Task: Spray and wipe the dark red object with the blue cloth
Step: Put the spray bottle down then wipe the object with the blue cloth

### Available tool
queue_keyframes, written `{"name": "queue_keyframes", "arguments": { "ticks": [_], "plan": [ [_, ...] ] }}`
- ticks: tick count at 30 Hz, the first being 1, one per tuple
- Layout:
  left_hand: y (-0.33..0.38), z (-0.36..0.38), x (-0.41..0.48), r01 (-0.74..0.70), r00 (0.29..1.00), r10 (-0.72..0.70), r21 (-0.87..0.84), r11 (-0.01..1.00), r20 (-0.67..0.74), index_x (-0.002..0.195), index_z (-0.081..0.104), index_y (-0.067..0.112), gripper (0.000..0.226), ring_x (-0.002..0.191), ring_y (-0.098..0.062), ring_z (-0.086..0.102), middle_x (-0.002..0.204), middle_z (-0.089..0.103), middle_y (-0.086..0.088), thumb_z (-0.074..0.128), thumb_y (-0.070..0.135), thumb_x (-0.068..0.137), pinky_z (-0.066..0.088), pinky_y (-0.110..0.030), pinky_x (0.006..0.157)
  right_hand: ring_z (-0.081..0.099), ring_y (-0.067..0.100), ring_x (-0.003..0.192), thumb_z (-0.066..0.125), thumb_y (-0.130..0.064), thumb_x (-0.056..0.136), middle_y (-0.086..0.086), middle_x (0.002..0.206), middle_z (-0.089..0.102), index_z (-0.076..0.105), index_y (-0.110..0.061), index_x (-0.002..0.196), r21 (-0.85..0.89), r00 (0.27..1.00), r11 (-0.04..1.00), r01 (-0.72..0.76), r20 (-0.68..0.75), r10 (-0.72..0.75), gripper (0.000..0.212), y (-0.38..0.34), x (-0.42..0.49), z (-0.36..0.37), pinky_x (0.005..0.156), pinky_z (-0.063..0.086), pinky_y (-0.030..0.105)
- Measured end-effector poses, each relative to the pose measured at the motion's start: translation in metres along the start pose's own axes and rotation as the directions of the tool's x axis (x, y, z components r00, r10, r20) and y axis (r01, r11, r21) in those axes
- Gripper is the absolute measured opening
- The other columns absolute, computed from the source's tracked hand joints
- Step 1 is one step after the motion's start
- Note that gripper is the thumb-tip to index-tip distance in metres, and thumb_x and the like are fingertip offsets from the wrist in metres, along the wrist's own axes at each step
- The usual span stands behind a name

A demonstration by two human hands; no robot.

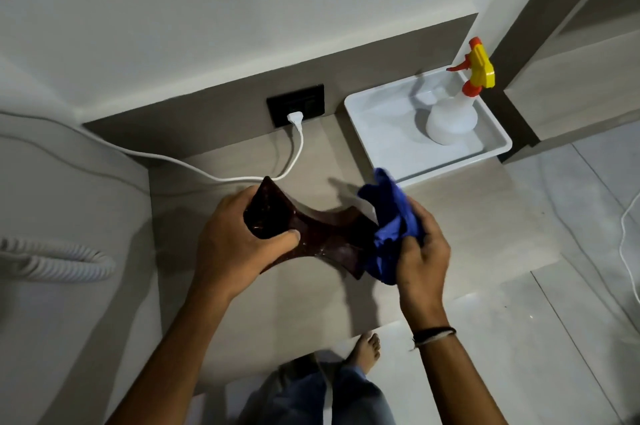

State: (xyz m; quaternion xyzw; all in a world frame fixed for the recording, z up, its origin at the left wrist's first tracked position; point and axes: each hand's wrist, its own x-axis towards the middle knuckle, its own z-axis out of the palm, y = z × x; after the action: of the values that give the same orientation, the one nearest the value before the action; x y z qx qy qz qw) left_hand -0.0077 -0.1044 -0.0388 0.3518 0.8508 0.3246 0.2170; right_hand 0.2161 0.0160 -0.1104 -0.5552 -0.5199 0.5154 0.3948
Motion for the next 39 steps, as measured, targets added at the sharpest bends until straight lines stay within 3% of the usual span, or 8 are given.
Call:
{"name": "queue_keyframes", "arguments": {
  "ticks": [6,12,16,21,28,33,36,39],
  "plan": [
    [0.003,-0.007,0.005,0.15,0.988,-0.149,0.005,0.989,-0.05,0.107,0.072,0.045,0.053,0.087,-0.007,0.072,0.091,0.074,0.019,0.074,0.073,0.063,0.065,-0.045,0.078,0.07,0.053,0.115,0.032,0.024,0.089,0.024,0.122,0.077,0.073,-0.014,0.123,0.192,0.912,0.892,-0.409,0.072,0.403,0.065,0.008,-0.01,-0.005,0.101,0.06,0.062],
    [0.008,-0.007,0.006,0.024,0.997,-0.036,0.183,0.983,0.062,0.159,0.043,0.042,0.091,0.11,-0.011,0.058,0.134,0.068,0.004,0.039,0.092,0.083,0.044,-0.02,0.077,0.076,0.044,0.111,0.033,0.022,0.089,0.016,0.116,0.081,0.076,-0.023,0.114,0.165,0.894,0.886,-0.434,0.199,0.401,0.067,0.001,-0.003,0.005,0.096,0.064,0.051],
    [0.014,-0.013,0.001,-0.06,0.959,0.013,0.16,0.985,0.283,0.155,0.04,0.033,0.124,0.137,-0.017,0.053,0.155,0.05,0.002,0.082,0.09,0.053,0.052,-0.038,0.105,0.078,0.04,0.109,0.032,0.022,0.088,0.018,0.119,0.08,0.075,-0.016,0.122,0.148,0.904,0.898,-0.414,0.186,0.386,0.067,0.006,0.006,0.007,0.094,0.066,0.05],
    [0.019,-0.01,-0.004,-0.241,0.97,0.212,0.4,0.884,0.118,0.141,0.057,0.02,0.102,0.133,-0.023,0.058,0.138,0.065,0.002,0.098,0.053,0.054,0.048,-0.04,0.112,0.082,0.023,0.1,0.034,0.02,0.091,-0.004,0.104,0.085,0.074,-0.014,0.131,0.081,0.906,0.911,-0.404,0.171,0.387,0.066,0.015,0.007,0.011,0.078,0.067,0.026],
    [0.021,-0.004,-0.006,-0.346,0.938,0.321,0.383,0.857,0.131,0.156,0.044,0.02,0.114,0.132,-0.024,0.051,0.146,0.054,-0.002,0.098,0.043,0.058,0.043,-0.028,0.099,0.075,0.018,0.116,0.036,0.018,0.095,0.0,0.126,0.078,0.068,-0.016,0.141,-0.101,0.934,0.955,-0.277,0.206,0.293,0.065,0.013,0.0,0.014,0.106,0.061,0.04],
    [0.011,-0.001,-0.008,-0.335,0.942,0.327,0.322,0.886,0.078,0.148,0.051,0.014,0.108,0.126,-0.02,0.053,0.139,0.057,-0.003,0.098,0.04,0.055,0.041,-0.022,0.095,0.066,-0.013,0.112,0.04,0.021,0.095,-0.001,0.134,0.07,0.063,-0.014,0.147,-0.15,0.989,0.981,-0.121,0.072,0.133,0.067,-0.01,-0.014,0.012,0.113,0.054,0.038],
    [0.005,0.001,-0.006,-0.302,0.952,0.301,0.28,0.911,0.049,0.146,0.052,0.019,0.103,0.124,-0.018,0.053,0.137,0.056,0.002,0.091,0.045,0.054,0.04,-0.018,0.092,0.06,0.018,0.14,0.043,0.024,0.093,0.009,0.154,0.06,0.056,-0.007,0.153,-0.2,0.993,0.974,0.106,0.077,-0.093,0.069,-0.026,-0.033,0.014,0.122,0.045,0.04],
    [-0.002,0.009,-0.005,-0.267,0.963,0.267,0.239,0.934,0.034,0.144,0.054,0.019,0.101,0.125,-0.02,0.055,0.138,0.059,-0.001,0.085,0.05,0.054,0.047,-0.027,0.093,0.036,0.022,0.162,0.041,0.017,0.089,0.011,0.171,0.04,0.042,-0.001,0.161,-0.141,0.877,0.904,0.403,0.34,-0.339,0.074,-0.042,-0.057,0.03,0.133,0.03,0.034]
  ]
}}
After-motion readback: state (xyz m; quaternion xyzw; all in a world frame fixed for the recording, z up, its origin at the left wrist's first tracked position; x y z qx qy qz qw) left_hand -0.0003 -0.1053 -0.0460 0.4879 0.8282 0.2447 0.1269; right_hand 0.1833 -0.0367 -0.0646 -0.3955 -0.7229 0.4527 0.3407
